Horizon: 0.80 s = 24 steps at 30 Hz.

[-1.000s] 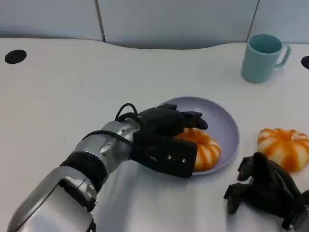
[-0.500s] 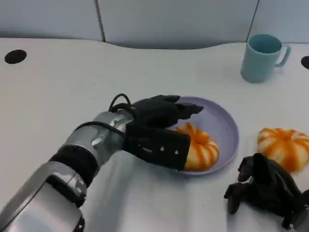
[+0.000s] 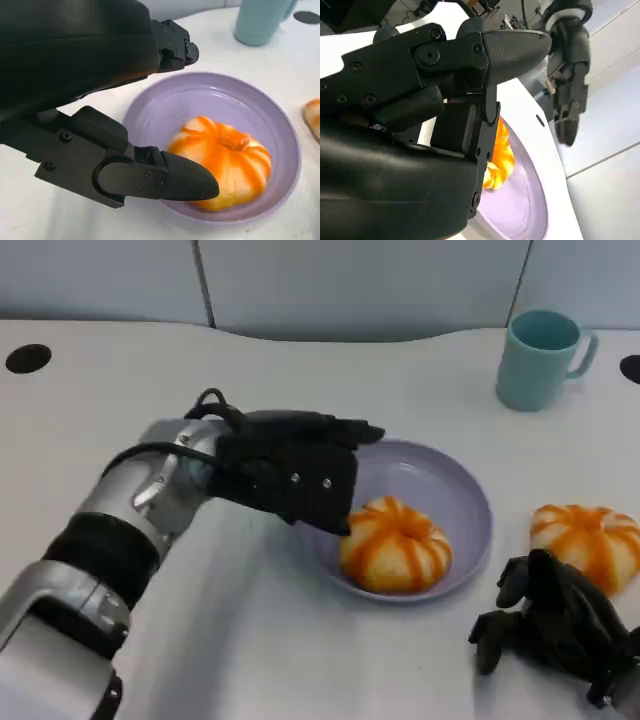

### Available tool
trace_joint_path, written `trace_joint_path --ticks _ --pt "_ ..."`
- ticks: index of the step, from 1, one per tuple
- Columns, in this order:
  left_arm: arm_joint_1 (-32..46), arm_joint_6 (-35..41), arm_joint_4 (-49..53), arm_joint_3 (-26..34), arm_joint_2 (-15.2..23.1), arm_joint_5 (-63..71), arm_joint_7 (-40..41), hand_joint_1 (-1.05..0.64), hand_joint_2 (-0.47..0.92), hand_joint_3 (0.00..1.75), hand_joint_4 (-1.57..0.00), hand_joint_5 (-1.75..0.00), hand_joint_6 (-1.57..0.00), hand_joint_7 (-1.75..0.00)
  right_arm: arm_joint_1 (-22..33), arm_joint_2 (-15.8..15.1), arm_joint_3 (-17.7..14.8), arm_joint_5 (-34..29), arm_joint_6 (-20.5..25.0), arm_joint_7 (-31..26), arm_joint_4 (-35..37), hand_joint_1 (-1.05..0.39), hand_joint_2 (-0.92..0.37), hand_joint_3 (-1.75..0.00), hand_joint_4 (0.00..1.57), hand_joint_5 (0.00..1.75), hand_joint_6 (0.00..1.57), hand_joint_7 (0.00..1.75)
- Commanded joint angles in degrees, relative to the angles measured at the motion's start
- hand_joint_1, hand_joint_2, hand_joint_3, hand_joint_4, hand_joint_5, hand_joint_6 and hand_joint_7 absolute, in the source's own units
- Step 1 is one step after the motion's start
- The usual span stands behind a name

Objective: Grasp the bread from the table and place it into the plate.

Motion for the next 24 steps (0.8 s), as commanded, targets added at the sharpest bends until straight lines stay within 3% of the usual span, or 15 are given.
trace_joint_path --ticks 1,14,18,19,21,24 --pt "1.81 1.37 -2.50 0.88 1.31 -0.97 -0.51 -1.05 0.92 0.40 0.00 0.00 0.00 0.00 0.36 -1.09 0.05 -0.87 -0.52 -0.58 1.41 -0.53 -0.92 -0.30 1.57 0.72 1.57 0.46" --pt "5.72 -1.92 -5.26 5.39 1.52 -5.82 2.97 -1.05 0.92 0.42 0.00 0.00 0.00 0.00 0.07 -1.32 0.14 -0.70 0.77 -0.87 1.41 -0.53 -0.92 -0.30 1.57 0.73 1.57 0.47" --pt "8.15 -4.49 -5.97 7.78 1.30 -7.82 5.75 -1.05 0.92 0.41 -0.02 -0.01 -0.04 -0.02 0.05 -1.28 0.12 -0.72 -1.36 0.57 2.12 -0.53 -0.92 -0.33 1.57 0.71 1.57 0.45" --pt "12.53 -7.23 -7.52 12.35 -0.88 -13.73 8.19 -0.99 0.92 0.39 -0.11 -0.09 -0.14 -0.06 -0.04 -1.25 0.00 -0.60 -0.91 0.27 2.29 -0.53 -0.92 -0.33 1.57 0.71 1.57 0.45" --pt "20.09 -12.31 -10.18 19.93 -4.92 -23.85 11.91 -0.75 0.92 0.33 -0.44 -0.66 -0.53 -0.17 -0.46 -1.28 -0.34 -0.27 -0.57 0.45 3.26 -0.53 -0.92 -0.31 1.57 0.71 1.57 0.44" --pt "26.04 -14.02 -14.31 24.43 -8.12 -31.77 12.19 -0.63 0.92 0.35 -0.67 -0.91 -0.74 -0.25 -0.72 -1.24 -0.67 -0.19 -0.96 0.35 3.81 -0.52 -0.92 -0.29 1.57 0.71 1.57 0.45"
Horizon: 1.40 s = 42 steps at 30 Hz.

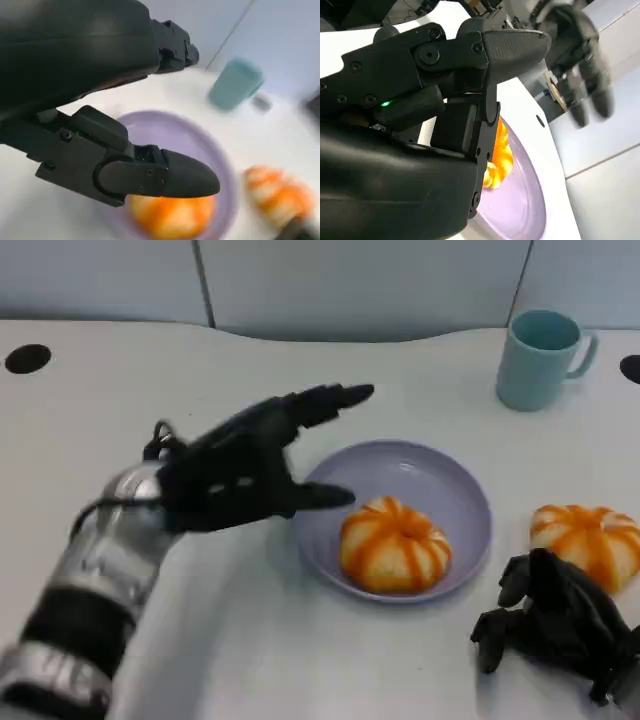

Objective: Grasp the bread from the table and place it into the plate.

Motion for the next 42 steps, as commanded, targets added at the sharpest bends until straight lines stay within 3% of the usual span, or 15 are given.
trace_joint_path --ticks 1,4,5,6,8,9,15,16,17,19,36,42 --pt "8.67 -2.67 -5.02 6.50 -3.52 -9.78 1.75 -0.62 0.92 0.35 -0.70 -0.93 -0.77 -0.26 0.36 -0.84 -0.67 -0.24 -0.05 -0.52 1.79 -0.52 -0.92 -0.29 1.57 0.71 1.57 0.45" --pt "12.40 -1.61 -9.01 8.20 -5.60 -14.06 1.24 -0.60 0.92 0.36 -0.72 -0.95 -0.79 -0.27 0.22 -0.97 -0.58 -0.41 -0.11 -0.43 1.89 -0.52 -0.92 -0.29 1.57 0.71 1.57 0.45" --pt "14.88 -0.82 -11.63 9.20 -6.95 -17.06 1.05 -0.58 0.92 0.34 -0.78 -1.16 -0.85 -0.48 0.18 -1.06 -0.48 -0.52 -0.01 -0.44 1.83 -0.52 -0.92 -0.30 1.57 0.72 1.57 0.46" --pt "17.69 0.87 -14.88 10.05 -8.12 -20.24 0.94 -0.58 0.92 0.34 -0.79 -1.24 -0.83 -0.62 0.07 -1.15 -0.43 -0.52 0.27 -0.41 1.86 -0.52 -0.92 -0.30 1.57 0.72 1.57 0.46" --pt "22.47 6.44 -21.61 10.69 -8.79 -25.90 -0.20 -0.61 0.92 0.36 -0.74 -1.52 -0.73 -1.09 0.02 -1.17 -0.43 -0.52 0.71 -0.92 1.66 -0.52 -0.92 -0.29 1.57 0.73 1.57 0.47" --pt "23.71 8.42 -23.71 10.78 -8.81 -27.23 -0.50 -0.61 0.92 0.37 -0.72 -1.59 -0.70 -1.20 0.03 -1.16 -0.44 -0.51 0.82 -1.07 1.60 -0.52 -0.92 -0.29 1.57 0.73 1.57 0.48" --pt "25.30 12.81 -27.76 11.17 -8.93 -27.98 -0.67 -0.62 0.92 0.37 -0.70 -1.65 -0.65 -1.32 0.06 -1.17 -0.38 -0.47 0.94 -1.24 1.46 -0.52 -0.92 -0.28 1.57 0.73 1.57 0.48" --pt "30.79 15.12 -31.97 12.42 -9.25 -33.40 -2.60 -0.62 0.92 0.37 -0.70 -1.66 -0.65 -1.33 0.09 -1.19 -0.33 -0.47 0.71 -0.97 1.42 -0.52 -0.92 -0.28 1.57 0.73 1.57 0.48" --pt "35.27 17.23 -35.35 13.44 -9.52 -38.03 -4.29 -0.55 0.92 0.44 -0.76 -1.71 -0.58 -1.52 0.11 -1.22 -0.28 -0.45 0.73 -0.87 1.35 -0.51 -0.92 -0.29 1.57 0.73 1.57 0.48" --pt "40.38 20.03 -39.39 14.58 -9.73 -43.32 -6.36 -0.51 0.92 0.47 -0.80 -1.74 -0.54 -1.65 0.14 -1.26 -0.27 -0.41 0.85 -0.81 1.20 -0.51 -0.92 -0.29 1.57 0.73 1.57 0.47" --pt "41.48 23.38 -41.79 15.86 -10.34 -43.97 -7.19 -0.49 0.92 0.47 -0.82 -1.75 -0.52 -1.70 0.20 -1.26 -0.30 -0.43 1.06 -0.85 1.00 -0.51 -0.92 -0.28 1.57 0.73 1.57 0.47" --pt "46.90 25.42 -35.33 16.59 -9.63 -45.47 -13.80 -0.50 0.92 0.40 -0.91 -1.75 -0.61 -1.75 1.03 -1.27 -0.31 -0.11 2.32 -1.01 -0.69 -0.52 -0.92 -0.31 1.57 0.74 1.57 0.47"
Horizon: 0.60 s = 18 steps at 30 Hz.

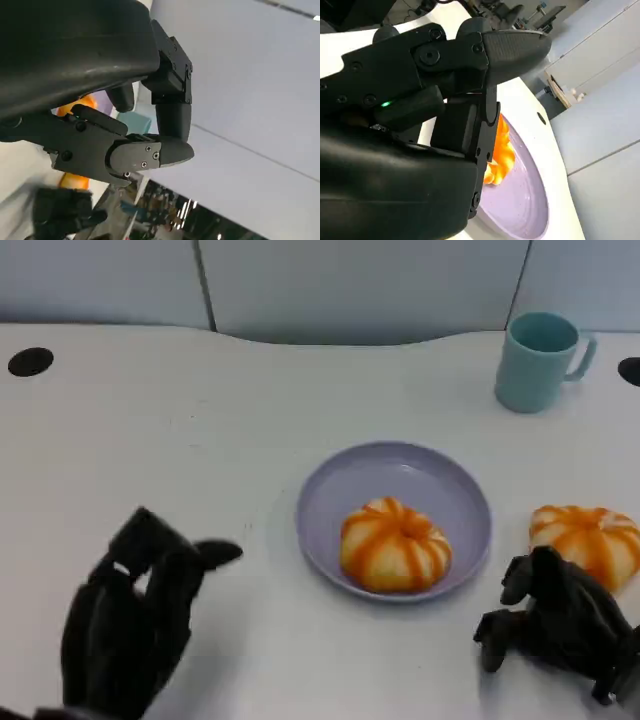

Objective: Grasp the bread from the table and place it into the plate.

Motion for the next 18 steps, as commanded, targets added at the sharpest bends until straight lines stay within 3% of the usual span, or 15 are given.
trace_joint_path --ticks 1,18 --pt "2.02 0.79 1.82 1.24 0.60 -0.24 -2.21 -0.50 0.92 0.40 -0.91 -1.75 -0.61 -1.75 1.15 -0.69 -0.31 0.03 0.90 -0.53 -0.82 -0.52 -0.92 -0.31 1.57 0.74 1.57 0.47" --pt "4.80 0.26 0.04 1.11 -2.20 0.62 -2.75 -0.50 0.92 0.38 -0.92 -1.75 -0.63 -1.75 2.42 -1.02 0.12 -0.42 0.79 -0.57 -2.95 -0.52 -0.92 -0.30 1.57 0.73 1.57 0.46"
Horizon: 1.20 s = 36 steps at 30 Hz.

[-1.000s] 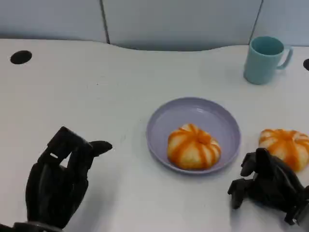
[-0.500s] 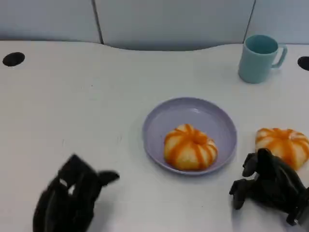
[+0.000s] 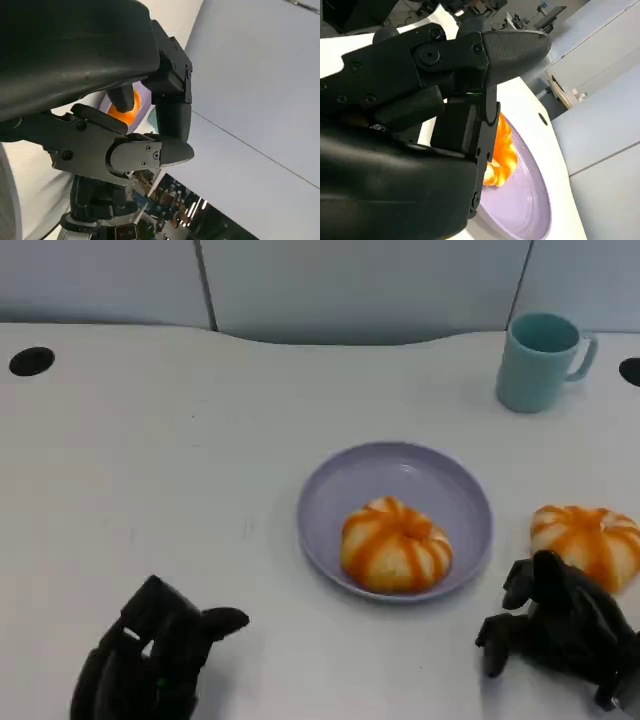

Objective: Grasp the bread from the table and place it into the plate.

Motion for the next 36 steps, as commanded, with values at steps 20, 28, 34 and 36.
trace_joint_path --ticks 20,28,34,36 --pt "0.48 -0.08 -0.81 0.33 0.12 0.08 -1.06 -0.51 0.92 0.33 -0.91 -1.75 -0.65 -1.74 1.03 -0.81 -0.14 -0.03 -0.08 -0.03 -0.62 -0.52 -0.92 -0.30 1.57 0.73 1.57 0.46" --pt "0.47 -0.06 -0.80 0.39 0.08 0.12 -1.14 -0.51 0.92 0.33 -0.91 -1.75 -0.65 -1.73 1.03 -0.81 -0.13 -0.03 -0.08 -0.04 -0.62 -0.52 -0.92 -0.31 1.57 0.73 1.57 0.46" --pt "0.15 0.47 0.07 0.66 0.27 -0.45 -2.03 -0.50 0.92 0.33 -0.91 -1.75 -0.65 -1.73 1.31 -0.66 -0.32 0.43 1.64 -0.68 -1.70 -0.51 -0.92 -0.30 1.57 0.73 1.57 0.46" --pt "0.38 0.32 -0.32 0.53 -0.03 0.00 -1.40 -0.50 0.92 0.33 -0.91 -1.75 -0.65 -1.73 1.23 -0.81 -0.09 -0.03 0.88 -0.41 -1.42 -0.52 -0.92 -0.30 1.57 0.73 1.57 0.46"
